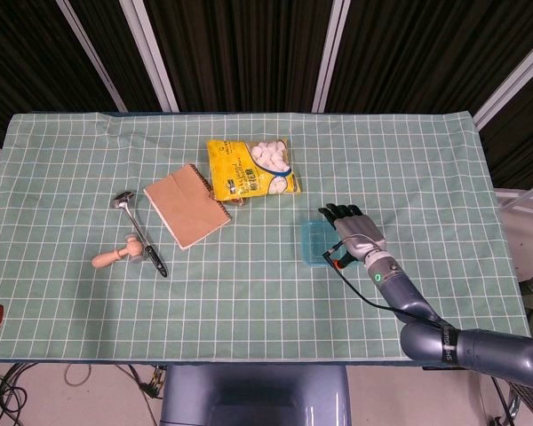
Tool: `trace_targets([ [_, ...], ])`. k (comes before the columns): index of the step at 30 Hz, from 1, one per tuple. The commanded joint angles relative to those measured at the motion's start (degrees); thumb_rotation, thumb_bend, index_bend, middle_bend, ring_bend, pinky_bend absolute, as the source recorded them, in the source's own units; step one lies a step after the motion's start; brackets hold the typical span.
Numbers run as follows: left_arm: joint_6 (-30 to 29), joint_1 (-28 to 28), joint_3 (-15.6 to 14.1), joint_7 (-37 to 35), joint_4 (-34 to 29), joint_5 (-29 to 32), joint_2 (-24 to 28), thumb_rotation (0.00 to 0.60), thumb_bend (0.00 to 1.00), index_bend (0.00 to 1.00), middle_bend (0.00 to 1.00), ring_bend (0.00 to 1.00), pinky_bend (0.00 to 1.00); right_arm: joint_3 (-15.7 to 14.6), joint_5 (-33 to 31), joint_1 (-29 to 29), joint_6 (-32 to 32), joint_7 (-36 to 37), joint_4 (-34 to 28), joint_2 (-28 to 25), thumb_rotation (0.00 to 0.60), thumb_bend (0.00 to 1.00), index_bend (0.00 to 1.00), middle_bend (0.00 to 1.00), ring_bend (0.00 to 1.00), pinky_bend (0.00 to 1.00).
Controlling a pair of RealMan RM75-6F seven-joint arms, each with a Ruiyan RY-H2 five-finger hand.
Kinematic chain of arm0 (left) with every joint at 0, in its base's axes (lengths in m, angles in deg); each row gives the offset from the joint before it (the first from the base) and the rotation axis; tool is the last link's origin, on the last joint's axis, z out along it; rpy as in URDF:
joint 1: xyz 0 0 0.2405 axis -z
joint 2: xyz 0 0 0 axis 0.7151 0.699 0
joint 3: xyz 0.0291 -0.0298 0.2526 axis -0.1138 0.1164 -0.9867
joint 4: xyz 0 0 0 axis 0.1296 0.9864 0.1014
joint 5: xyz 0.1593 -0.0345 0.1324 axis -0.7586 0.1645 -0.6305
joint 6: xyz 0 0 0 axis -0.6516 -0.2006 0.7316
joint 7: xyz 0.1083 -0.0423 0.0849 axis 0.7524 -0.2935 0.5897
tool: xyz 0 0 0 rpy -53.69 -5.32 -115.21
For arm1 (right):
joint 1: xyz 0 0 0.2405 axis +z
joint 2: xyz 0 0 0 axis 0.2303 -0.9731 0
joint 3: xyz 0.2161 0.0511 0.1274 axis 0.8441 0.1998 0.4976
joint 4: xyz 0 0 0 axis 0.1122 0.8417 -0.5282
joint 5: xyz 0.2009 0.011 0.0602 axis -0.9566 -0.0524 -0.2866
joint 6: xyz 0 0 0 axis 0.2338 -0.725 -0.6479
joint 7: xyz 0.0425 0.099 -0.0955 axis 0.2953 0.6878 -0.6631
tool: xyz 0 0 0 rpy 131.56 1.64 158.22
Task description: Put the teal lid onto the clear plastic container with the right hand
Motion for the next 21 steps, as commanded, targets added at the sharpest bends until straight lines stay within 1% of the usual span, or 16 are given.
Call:
trace_targets([
  [1,0.09,-0.01,-0.01,-0.17,-0.16,0.08,0.05,0.600,0.32,0.06,0.00,0.00,0.00,0.65,1.74,-1.10,-1.61,1.09,-1.83,-1.23,0.600,0.26,0.03,0.03,0.00,0.00],
  [6,0.55,0.10,-0.09,-0.16,-0.42,0.34,0.17,0.600,0.32,0.06,0.00,0.00,0.00,1.54,7.65,-3.59,-5.20,3.73,-3.69,-2.08,0.600,0.26,0.21,0.03,0.00,0.00],
  [8,0.66,0.15,-0.10,-0.15,-0.54,0.37,0.21,0.600,0.32,0.06,0.00,0.00,0.00,2.07,9.98,-4.52,-6.33,5.23,-3.67,-1.99,0.600,0.28,0.29,0.03,0.00,0.00],
  [10,0.75,0.18,-0.13,-0.18,-0.65,0.40,0.24,0.600,0.32,0.06,0.00,0.00,0.00,2.66,11.58,-5.05,-6.88,6.47,-2.87,-1.60,0.600,0.33,0.37,0.02,0.00,0.00],
  [13,0.97,0.26,-0.17,-0.15,-0.71,0.52,0.28,0.600,0.33,0.06,0.00,0.00,0.00,3.93,12.68,-5.13,-6.78,8.19,-0.37,-0.43,0.600,0.39,0.42,0.00,0.00,0.00],
  [16,1.15,0.33,-0.17,-0.04,-0.76,0.74,0.28,0.600,0.33,0.06,0.00,0.00,0.00,4.78,12.18,-4.74,-5.54,8.88,1.78,0.18,0.600,0.44,0.46,0.00,0.00,0.00],
  [21,1.28,0.40,-0.06,0.18,-0.88,1.25,0.24,0.600,0.33,0.06,0.00,0.00,0.00,5.71,11.47,-4.14,-3.82,9.11,4.83,0.75,0.600,0.50,0.51,0.00,0.00,0.00],
])
